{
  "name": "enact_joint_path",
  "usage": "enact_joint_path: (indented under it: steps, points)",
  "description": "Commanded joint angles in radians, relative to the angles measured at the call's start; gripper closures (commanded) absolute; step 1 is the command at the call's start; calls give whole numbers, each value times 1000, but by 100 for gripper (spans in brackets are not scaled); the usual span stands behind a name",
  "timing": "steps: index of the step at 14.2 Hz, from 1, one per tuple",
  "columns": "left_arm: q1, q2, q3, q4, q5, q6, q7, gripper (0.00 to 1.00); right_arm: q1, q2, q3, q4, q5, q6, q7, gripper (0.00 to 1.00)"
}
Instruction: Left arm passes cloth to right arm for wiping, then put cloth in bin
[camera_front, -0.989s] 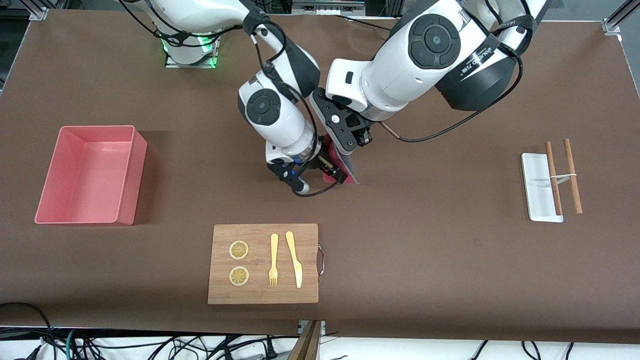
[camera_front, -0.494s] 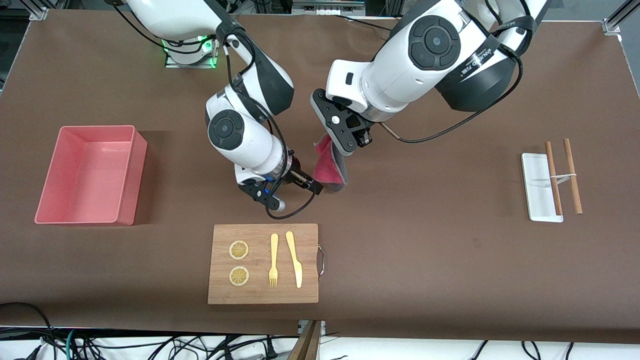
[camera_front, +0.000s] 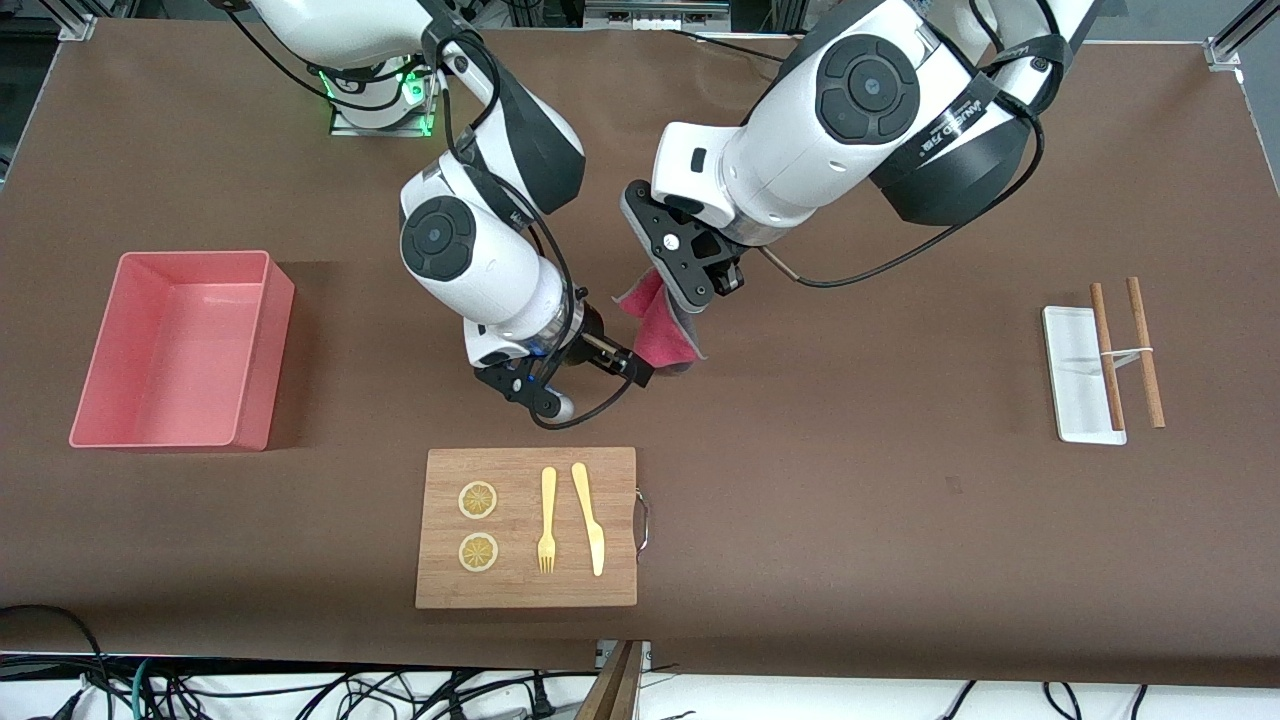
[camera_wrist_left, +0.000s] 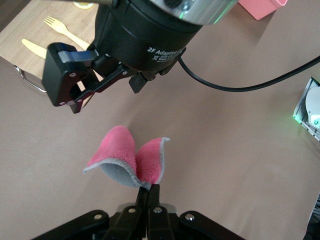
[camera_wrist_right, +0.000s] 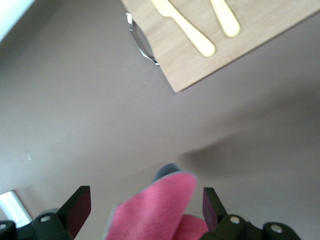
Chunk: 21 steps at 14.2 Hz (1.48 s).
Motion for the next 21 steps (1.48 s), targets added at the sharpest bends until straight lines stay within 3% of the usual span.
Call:
enact_joint_path:
  steps: [1, 9, 11, 15, 18, 21]
  points:
    - [-22, 24, 0, 26, 5, 29, -42, 100, 5, 13, 14, 45, 18, -9, -57, 1]
    - [-28, 32, 0, 25, 5, 68, -79, 100, 57, 39, 25, 43, 10, 14, -124, 1]
    - [-28, 32, 0, 25, 5, 68, -78, 100, 54, 43, 23, 42, 9, 9, -162, 5]
    - [-28, 30, 0, 25, 5, 68, -78, 100, 44, 42, 20, 42, 10, 0, -262, 42]
    - [-28, 30, 0, 25, 5, 68, -78, 100, 31, 42, 20, 42, 16, 0, -295, 86]
    - [-28, 30, 0, 25, 5, 68, -78, 100, 31, 42, 21, 42, 15, 2, -295, 92]
